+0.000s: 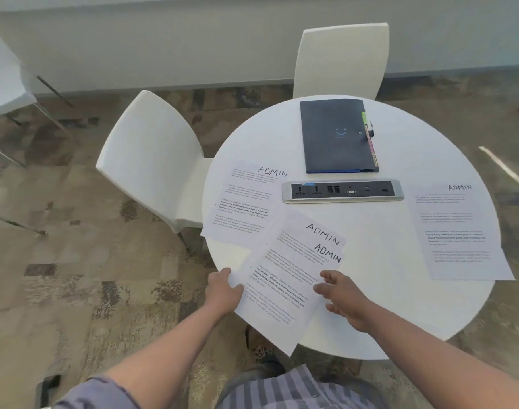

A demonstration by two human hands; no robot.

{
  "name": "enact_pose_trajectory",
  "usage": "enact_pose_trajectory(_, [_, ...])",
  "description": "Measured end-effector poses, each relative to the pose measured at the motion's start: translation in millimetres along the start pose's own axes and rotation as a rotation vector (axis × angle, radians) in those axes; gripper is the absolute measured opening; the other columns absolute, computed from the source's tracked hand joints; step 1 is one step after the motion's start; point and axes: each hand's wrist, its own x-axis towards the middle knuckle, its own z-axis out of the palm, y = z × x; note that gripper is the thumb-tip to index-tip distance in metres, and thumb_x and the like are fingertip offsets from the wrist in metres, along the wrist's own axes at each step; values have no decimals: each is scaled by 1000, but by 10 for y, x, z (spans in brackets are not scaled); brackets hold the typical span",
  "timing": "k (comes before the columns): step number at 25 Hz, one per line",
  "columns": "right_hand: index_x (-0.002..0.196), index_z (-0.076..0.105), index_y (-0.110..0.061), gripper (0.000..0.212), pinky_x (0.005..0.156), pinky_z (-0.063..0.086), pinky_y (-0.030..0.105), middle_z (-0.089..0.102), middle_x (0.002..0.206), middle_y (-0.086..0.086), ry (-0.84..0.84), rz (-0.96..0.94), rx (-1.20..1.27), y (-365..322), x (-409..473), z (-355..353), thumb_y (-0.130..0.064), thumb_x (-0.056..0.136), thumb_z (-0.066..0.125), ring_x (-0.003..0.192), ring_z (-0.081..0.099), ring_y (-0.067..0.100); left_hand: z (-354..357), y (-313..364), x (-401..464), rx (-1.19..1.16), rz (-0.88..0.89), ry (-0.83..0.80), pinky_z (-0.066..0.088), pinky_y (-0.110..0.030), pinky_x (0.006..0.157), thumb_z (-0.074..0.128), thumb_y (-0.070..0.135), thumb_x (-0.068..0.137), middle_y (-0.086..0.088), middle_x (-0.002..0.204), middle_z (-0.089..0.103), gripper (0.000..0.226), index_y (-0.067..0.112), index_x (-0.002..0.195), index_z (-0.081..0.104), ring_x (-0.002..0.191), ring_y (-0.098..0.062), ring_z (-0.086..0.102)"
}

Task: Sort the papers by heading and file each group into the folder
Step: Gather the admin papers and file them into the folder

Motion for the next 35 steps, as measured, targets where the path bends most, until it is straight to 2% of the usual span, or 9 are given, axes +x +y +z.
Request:
enact_pose_trajectory(2, [152,42,-22,64,107,42,39,45,148,-3,-29,-32,-136,27,-25,96,-21,95,70,129,48,20,-19,16,67,-22,-10,-43,47,-35,96,57,25,101,-13,149,29,56,12,152,36,115,-26,48])
enact_pose_trajectory(6, [161,28,-22,75,111,29,30,26,165,-7,-87,-83,-365,98,-26,200,-25,97,68,150,28,18,14,39,177,-29,-30,-65,46,-31,75,54,25,102,-10,128,48,39,11,138,46,100,-22,55])
enact_pose_trajectory(10, [162,24,-20,79,119,25,33,19,168,-4,-113,-58,-505,201,-1,201,-28,97,68,152,25,19,47,82,189,-61,-54,-119,56,-41,87,54,28,101,-1,109,57,27,16,125,50,98,-23,62])
enact_pose_trajectory(13, [163,23,-21,81,121,22,33,8,172,-4,-98,-32,-563,289,10,134,-31,96,68,156,18,20,80,131,194,25,5,-88,53,-41,91,55,27,100,-5,123,55,26,17,124,55,108,-25,58])
enact_pose_trajectory(16, [163,23,-19,79,121,21,32,7,172,-6,-79,-48,-603,312,4,86,-31,98,66,156,17,19,124,184,165,99,69,-22,47,-36,88,57,21,98,-9,130,46,33,12,130,54,115,-29,51])
enact_pose_trajectory(21, [158,31,-10,67,118,29,33,19,169,4,-34,-82,-849,286,-38,43,-31,101,57,151,30,24,229,288,77,21,17,-92,45,-31,76,53,18,100,-2,112,51,32,8,130,47,96,-20,53])
enact_pose_trajectory(27, [163,21,-18,73,123,26,32,4,173,-5,-37,-95,-1013,390,-58,-48,-40,101,53,156,21,18,290,356,46,19,-61,-117,51,-39,85,56,27,92,-2,115,53,12,21,102,57,108,-26,53])
enact_pose_trajectory(33, [163,25,-21,72,123,24,31,4,173,-7,-15,-115,-1008,459,-67,-84,-40,100,53,156,20,15,319,411,-28,-281,-18,-142,53,-37,78,62,35,100,1,110,52,37,21,123,37,98,-19,58])
enact_pose_trajectory(35, [162,27,-21,70,123,22,30,6,172,-7,-9,-118,-985,473,-59,-97,-40,100,54,156,19,14,271,455,24,-297,-12,-125,52,-34,75,63,34,100,-2,114,56,36,19,125,42,100,-20,61])
